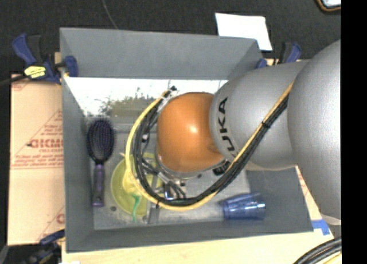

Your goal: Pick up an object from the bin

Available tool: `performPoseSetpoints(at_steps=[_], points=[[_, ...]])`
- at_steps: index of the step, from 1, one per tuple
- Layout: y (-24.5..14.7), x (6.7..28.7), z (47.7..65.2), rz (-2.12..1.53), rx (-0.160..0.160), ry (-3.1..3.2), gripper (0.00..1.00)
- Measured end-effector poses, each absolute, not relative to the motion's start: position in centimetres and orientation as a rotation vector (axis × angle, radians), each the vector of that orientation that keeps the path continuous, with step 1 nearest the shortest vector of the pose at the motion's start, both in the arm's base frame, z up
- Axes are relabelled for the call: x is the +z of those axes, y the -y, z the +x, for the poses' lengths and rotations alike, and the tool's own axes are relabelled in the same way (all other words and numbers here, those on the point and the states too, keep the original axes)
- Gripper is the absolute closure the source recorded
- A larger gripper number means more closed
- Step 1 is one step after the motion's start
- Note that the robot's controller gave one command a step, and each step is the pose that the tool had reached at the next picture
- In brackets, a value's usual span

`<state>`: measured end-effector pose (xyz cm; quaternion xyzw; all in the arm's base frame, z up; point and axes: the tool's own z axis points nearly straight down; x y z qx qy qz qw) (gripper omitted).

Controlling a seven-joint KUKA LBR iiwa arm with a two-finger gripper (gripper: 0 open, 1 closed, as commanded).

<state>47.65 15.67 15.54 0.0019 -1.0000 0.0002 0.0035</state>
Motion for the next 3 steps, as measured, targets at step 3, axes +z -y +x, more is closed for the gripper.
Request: performPoseSetpoints(at_steps=[3], points=[[-17.5, 7.2, 47.8, -0.159, -0.006, 3.148, 0.0]])
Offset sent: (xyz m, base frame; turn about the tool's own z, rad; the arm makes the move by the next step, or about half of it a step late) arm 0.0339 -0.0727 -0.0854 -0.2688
